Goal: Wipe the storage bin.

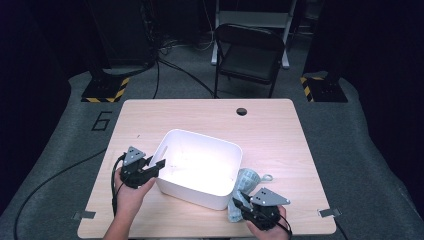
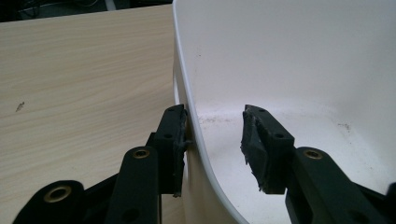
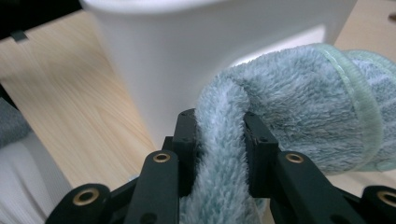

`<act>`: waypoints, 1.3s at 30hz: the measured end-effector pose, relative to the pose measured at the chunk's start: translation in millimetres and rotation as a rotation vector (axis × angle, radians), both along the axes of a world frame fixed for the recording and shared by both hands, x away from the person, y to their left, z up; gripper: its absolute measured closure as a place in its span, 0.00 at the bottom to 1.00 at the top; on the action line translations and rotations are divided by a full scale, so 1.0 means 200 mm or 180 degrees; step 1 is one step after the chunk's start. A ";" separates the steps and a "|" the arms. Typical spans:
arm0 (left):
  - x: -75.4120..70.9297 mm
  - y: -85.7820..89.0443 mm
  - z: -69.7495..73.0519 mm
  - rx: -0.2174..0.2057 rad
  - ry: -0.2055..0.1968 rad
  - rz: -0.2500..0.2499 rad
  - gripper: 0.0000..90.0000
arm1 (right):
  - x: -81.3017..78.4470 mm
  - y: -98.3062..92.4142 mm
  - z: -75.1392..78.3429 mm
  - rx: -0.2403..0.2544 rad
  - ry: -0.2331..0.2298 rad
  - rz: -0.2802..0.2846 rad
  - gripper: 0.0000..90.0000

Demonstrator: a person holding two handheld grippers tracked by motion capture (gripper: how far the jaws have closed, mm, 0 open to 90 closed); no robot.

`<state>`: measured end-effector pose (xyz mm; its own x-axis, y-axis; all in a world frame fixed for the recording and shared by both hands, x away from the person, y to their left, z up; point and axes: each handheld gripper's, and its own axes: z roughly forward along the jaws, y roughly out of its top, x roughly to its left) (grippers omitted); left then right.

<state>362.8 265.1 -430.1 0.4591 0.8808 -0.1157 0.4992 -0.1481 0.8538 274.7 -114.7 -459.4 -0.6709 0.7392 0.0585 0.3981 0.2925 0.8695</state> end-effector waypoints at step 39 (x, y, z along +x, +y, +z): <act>0.00 0.00 0.00 -0.0013 -0.0005 0.0018 0.67 | -0.01 0.01 0.03 0.0001 0.0076 0.0248 0.77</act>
